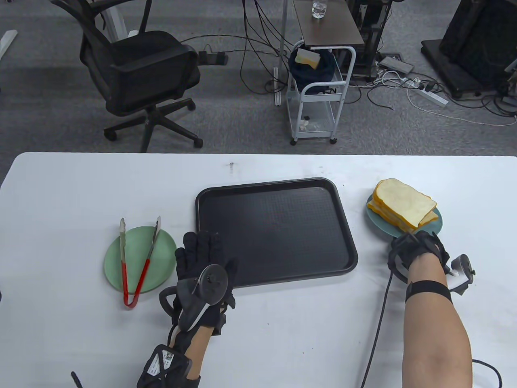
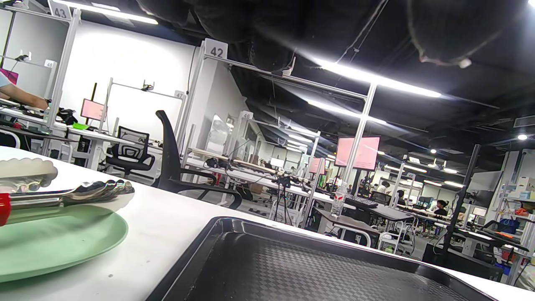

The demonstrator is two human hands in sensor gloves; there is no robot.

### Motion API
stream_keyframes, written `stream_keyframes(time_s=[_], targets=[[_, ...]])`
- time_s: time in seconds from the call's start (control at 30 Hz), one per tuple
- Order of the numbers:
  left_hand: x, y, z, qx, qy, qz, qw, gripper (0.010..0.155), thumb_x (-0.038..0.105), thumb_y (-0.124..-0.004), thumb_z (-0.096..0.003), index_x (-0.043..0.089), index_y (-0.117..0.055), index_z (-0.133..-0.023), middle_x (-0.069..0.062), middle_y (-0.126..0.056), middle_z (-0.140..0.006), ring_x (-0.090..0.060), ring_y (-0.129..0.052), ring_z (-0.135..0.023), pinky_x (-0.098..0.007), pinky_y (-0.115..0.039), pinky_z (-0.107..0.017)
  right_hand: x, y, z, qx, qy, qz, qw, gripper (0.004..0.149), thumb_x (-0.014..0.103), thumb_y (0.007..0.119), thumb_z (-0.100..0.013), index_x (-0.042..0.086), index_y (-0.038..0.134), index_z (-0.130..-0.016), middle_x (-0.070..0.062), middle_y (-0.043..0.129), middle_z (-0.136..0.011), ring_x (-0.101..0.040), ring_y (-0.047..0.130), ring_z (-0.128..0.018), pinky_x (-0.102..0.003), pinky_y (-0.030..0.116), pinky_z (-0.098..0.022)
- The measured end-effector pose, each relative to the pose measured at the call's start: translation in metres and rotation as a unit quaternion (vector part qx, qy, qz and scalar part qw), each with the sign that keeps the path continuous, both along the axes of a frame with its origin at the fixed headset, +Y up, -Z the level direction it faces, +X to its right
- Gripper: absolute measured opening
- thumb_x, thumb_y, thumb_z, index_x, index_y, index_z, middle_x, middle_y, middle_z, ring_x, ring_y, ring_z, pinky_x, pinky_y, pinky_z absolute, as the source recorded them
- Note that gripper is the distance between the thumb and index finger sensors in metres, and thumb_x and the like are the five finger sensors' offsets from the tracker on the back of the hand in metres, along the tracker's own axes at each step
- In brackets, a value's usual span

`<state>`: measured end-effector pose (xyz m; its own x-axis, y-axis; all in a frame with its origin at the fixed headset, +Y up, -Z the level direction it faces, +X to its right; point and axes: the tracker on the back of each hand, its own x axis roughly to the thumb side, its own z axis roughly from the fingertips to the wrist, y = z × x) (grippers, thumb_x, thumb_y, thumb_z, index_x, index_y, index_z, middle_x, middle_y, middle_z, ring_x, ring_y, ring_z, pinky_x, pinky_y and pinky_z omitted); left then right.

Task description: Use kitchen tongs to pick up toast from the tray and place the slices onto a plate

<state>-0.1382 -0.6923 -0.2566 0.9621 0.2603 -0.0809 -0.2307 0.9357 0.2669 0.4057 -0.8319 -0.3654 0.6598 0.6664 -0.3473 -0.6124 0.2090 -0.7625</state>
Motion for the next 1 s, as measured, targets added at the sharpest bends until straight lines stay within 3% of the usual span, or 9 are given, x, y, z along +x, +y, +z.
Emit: stream_keyframes(time_s=[0.07, 0.27, 0.43, 0.53, 0.6, 0.8, 0.87, 0.9, 1.0], targets=[[0.000, 0.000, 0.000, 0.000, -0.001, 0.001, 1.000, 0.070, 0.066, -0.067, -0.0404, 0.034, -0.058, -0.103, 0.003, -0.056, -0.118, -0.026, -0.046, -0.113, -0.051, -0.047, -0.080, -0.001, 0.003, 0.003, 0.031, 0.019, -0.025, 0.999, 0.067, 0.047, 0.062, -0.053, 0.012, 0.035, -0.104, -0.025, 0.057, -0.104, -0.051, 0.078, -0.084, -0.056, 0.079, -0.053], [0.004, 0.000, 0.001, -0.005, -0.012, 0.004, 1.000, 0.071, 0.066, -0.068, -0.0404, 0.034, -0.059, -0.103, 0.002, -0.057, -0.118, -0.026, -0.047, -0.113, -0.052, -0.047, -0.080, -0.002, 0.027, 0.027, 0.032, 0.054, 0.007, 0.998, 0.078, 0.050, 0.058, -0.053, 0.007, 0.021, -0.107, -0.037, 0.026, -0.106, -0.061, 0.049, -0.093, -0.066, 0.061, -0.060], [0.005, -0.001, 0.001, -0.008, -0.017, 0.010, 1.000, 0.071, 0.066, -0.068, -0.0404, 0.034, -0.059, -0.103, 0.002, -0.057, -0.118, -0.026, -0.047, -0.113, -0.052, -0.047, -0.080, -0.008, 0.049, 0.051, 0.039, 0.086, 0.067, 0.993, 0.078, 0.051, 0.059, -0.053, 0.008, 0.022, -0.107, -0.035, 0.028, -0.106, -0.059, 0.049, -0.093, -0.065, 0.059, -0.060], [0.006, -0.001, 0.001, -0.008, -0.020, 0.012, 1.000, 0.071, 0.066, -0.068, -0.0404, 0.033, -0.058, -0.103, 0.001, -0.057, -0.118, -0.027, -0.047, -0.113, -0.052, -0.047, -0.080, -0.016, 0.079, 0.062, 0.034, 0.118, 0.180, 0.976, 0.079, 0.052, 0.059, -0.053, 0.009, 0.022, -0.107, -0.034, 0.027, -0.106, -0.059, 0.047, -0.093, -0.066, 0.057, -0.060], [0.008, -0.001, 0.002, -0.007, -0.024, 0.013, 1.000, 0.071, 0.066, -0.068, -0.0405, 0.034, -0.058, -0.103, 0.001, -0.056, -0.118, -0.027, -0.047, -0.113, -0.052, -0.047, -0.080, -0.027, 0.104, 0.066, 0.035, 0.143, 0.280, 0.949, 0.079, 0.053, 0.060, -0.053, 0.010, 0.022, -0.107, -0.033, 0.026, -0.107, -0.059, 0.045, -0.093, -0.066, 0.056, -0.061], [0.012, 0.000, 0.003, -0.004, -0.030, 0.011, 0.999, 0.072, 0.065, -0.068, -0.0408, 0.033, -0.056, -0.104, 0.001, -0.055, -0.118, -0.028, -0.046, -0.113, -0.052, -0.047, -0.080, -0.098, 0.167, 0.081, 0.116, 0.210, 0.543, 0.805, 0.078, 0.055, 0.062, -0.053, 0.014, 0.026, -0.109, -0.029, 0.026, -0.109, -0.058, 0.042, -0.095, -0.067, 0.054, -0.061], [0.012, -0.001, 0.003, -0.004, -0.031, 0.009, 0.999, 0.072, 0.065, -0.068, -0.0408, 0.033, -0.056, -0.104, 0.001, -0.055, -0.118, -0.028, -0.047, -0.113, -0.052, -0.047, -0.080, -0.133, 0.177, 0.085, 0.168, 0.245, 0.588, 0.752, 0.077, 0.055, 0.063, -0.053, 0.016, 0.029, -0.110, -0.027, 0.028, -0.111, -0.057, 0.041, -0.096, -0.067, 0.053, -0.062], [0.013, -0.001, 0.003, -0.003, -0.031, 0.009, 0.999, 0.072, 0.065, -0.068, -0.0409, 0.033, -0.055, -0.104, 0.001, -0.055, -0.118, -0.028, -0.046, -0.113, -0.052, -0.047, -0.080, -0.140, 0.178, 0.086, 0.173, 0.253, 0.600, 0.739, 0.076, 0.055, 0.063, -0.053, 0.016, 0.031, -0.110, -0.026, 0.029, -0.111, -0.056, 0.042, -0.097, -0.067, 0.053, -0.062], [0.013, -0.002, 0.004, 0.001, -0.030, 0.004, 1.000, 0.071, 0.065, -0.066, -0.0412, 0.033, -0.055, -0.104, 0.001, -0.055, -0.119, -0.028, -0.046, -0.113, -0.052, -0.047, -0.080, -0.183, 0.176, 0.089, 0.206, 0.284, 0.671, 0.654, 0.073, 0.055, 0.062, -0.053, 0.018, 0.034, -0.110, -0.022, 0.032, -0.112, -0.054, 0.042, -0.098, -0.065, 0.053, -0.063]])
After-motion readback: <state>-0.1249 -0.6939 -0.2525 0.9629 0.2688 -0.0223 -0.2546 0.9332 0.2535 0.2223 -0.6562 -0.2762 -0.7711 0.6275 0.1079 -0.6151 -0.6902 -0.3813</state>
